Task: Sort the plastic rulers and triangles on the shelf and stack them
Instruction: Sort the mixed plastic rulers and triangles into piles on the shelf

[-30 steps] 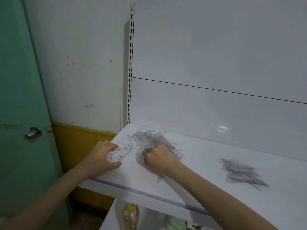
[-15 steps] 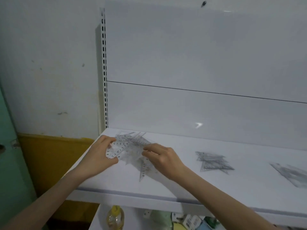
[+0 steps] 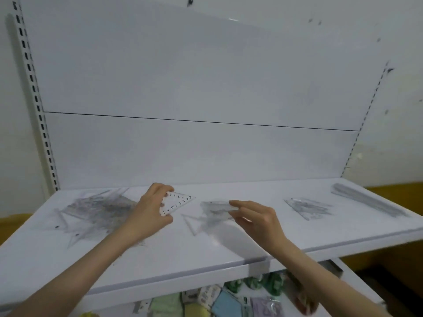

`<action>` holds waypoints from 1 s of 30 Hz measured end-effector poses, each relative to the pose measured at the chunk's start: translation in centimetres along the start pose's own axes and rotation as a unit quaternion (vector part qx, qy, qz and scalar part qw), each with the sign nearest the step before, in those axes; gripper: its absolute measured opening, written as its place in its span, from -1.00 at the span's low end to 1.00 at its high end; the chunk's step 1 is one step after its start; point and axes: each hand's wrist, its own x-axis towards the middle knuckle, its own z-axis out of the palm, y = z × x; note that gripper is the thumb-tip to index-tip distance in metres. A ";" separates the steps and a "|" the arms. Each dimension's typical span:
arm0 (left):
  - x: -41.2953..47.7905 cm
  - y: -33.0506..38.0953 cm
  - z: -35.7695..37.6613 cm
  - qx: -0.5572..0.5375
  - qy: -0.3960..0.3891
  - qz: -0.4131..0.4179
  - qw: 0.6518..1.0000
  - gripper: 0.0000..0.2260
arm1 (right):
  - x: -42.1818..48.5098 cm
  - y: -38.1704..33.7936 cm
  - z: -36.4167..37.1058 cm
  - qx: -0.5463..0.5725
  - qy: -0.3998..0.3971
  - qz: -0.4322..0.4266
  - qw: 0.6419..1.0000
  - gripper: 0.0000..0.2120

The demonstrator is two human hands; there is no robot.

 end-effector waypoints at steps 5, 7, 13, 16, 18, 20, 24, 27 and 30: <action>1.1 1.0 2.4 0.017 -0.029 -0.001 0.999 -0.46 | -2.1 4.0 -1.8 -0.071 -0.005 0.155 0.985 -0.92; 1.1 0.8 2.6 0.021 -0.030 -0.027 0.999 -0.45 | -2.1 4.8 -0.8 -0.083 -0.030 0.214 0.973 -0.91; 0.7 -1.1 1.8 0.060 -0.019 -0.076 0.995 -0.46 | -0.1 3.8 3.2 -0.105 -0.189 0.248 0.944 -0.66; 0.9 -1.5 1.5 0.074 -0.015 -0.082 0.994 -0.49 | -0.2 3.4 3.7 -0.063 -0.273 0.260 0.924 -0.46; 1.1 -1.4 1.5 0.084 -0.024 -0.083 0.993 -0.48 | -0.1 3.7 3.4 -0.020 -0.275 0.280 0.920 -0.52; 1.4 -0.9 1.9 0.091 -0.044 -0.073 0.992 -0.44 | -0.1 4.3 3.0 -0.003 -0.268 0.300 0.916 -0.58; 2.3 1.5 3.6 0.066 -0.069 -0.048 0.994 -0.43 | 0.2 4.6 1.5 0.017 -0.196 0.256 0.946 -0.60; 3.1 3.6 5.2 0.038 -0.099 -0.022 0.994 -0.42 | 0.1 4.2 0.6 0.006 -0.176 0.155 0.972 -0.56; 3.7 5.4 6.7 0.013 -0.132 0.020 0.991 -0.42 | -0.5 4.1 0.5 -0.033 -0.188 0.048 0.980 -0.54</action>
